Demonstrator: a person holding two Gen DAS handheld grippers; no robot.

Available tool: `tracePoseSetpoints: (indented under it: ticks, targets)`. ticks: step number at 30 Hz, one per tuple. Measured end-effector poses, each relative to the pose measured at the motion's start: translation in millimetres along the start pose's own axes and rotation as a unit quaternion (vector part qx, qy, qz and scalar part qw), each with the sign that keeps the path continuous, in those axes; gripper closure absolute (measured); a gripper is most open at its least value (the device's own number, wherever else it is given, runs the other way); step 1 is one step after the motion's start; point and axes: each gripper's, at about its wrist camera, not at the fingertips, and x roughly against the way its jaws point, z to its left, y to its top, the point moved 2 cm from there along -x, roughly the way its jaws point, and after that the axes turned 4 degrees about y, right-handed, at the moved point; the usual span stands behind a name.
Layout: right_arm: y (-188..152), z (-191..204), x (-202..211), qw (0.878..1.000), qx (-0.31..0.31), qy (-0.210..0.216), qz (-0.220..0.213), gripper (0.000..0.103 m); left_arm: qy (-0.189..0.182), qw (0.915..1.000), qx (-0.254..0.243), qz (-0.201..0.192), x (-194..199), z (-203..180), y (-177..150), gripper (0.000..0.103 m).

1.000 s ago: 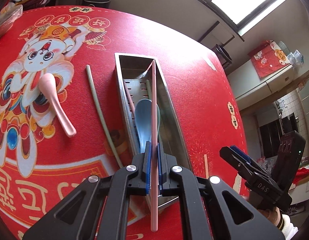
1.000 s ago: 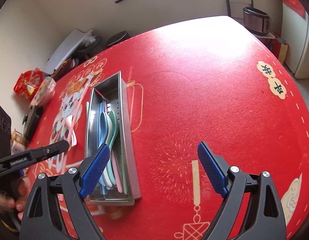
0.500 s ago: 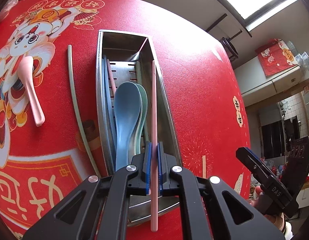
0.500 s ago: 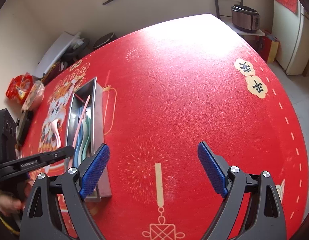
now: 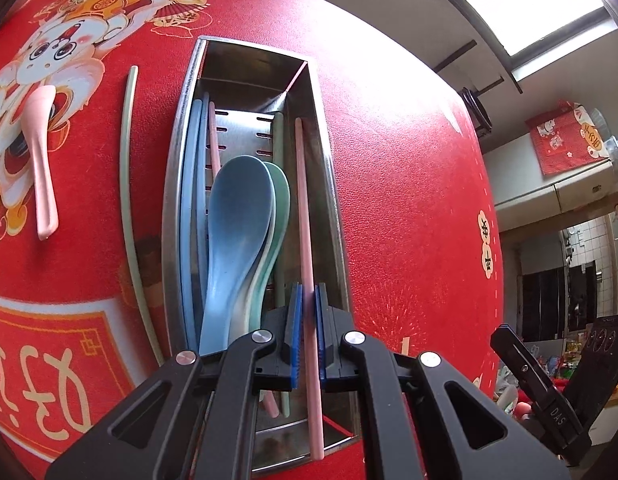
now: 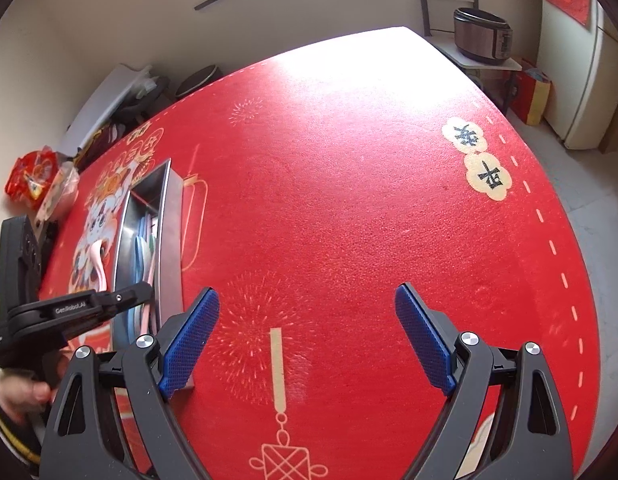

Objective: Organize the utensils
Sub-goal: 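Lower the pink chopstick into the caddy and open the left gripper, then move the left gripper to the pink spoon handle and close on it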

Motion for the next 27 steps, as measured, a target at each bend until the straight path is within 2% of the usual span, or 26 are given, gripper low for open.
tracePoseSetpoints:
  ticks: [2,6,9,12,17,22,25,27]
  targets:
    - [1.4,1.8,0.3,1.0,0.001,0.004,-0.002,0.017,-0.01,0.9999,-0.007,-0.004,2.7,-2.7,2.8,0.097]
    - [3.6,11.4,-0.7,1.0,0.003,0.022,-0.006,0.017,-0.014,0.9994,-0.023,-0.024,19.9,-2.5,8.7,0.083]
    - [4.4,23.9,-2.5,0.999,0.008,0.034,-0.008,0.017,0.0,0.9985,-0.026,-0.049,40.2,12.6,15.1,0.076]
    - [4.6,39.7,-6.3,0.999,0.02,0.041,-0.007,0.017,0.025,0.9967,-0.02,-0.075,60.7,42.1,21.8,0.071]
    - [0.3,58.9,-15.9,0.998,0.024,0.055,0.002,0.017,0.065,0.9937,0.019,-0.089,83.0,112.0,24.6,0.071]
    - [-7.2,68.3,-24.1,0.998,0.023,0.052,0.014,0.017,0.099,0.9869,0.065,-0.109,89.1,171.0,29.7,0.071]
    - [-8.9,72.7,-26.4,0.999,0.021,0.046,0.018,0.017,0.1,0.9857,0.061,-0.121,84.3,184.1,40.8,0.07]
    - [-9.3,76.2,-26.5,0.999,0.022,0.041,0.019,0.017,0.089,0.9866,0.057,-0.124,79.0,186.4,48.6,0.064]
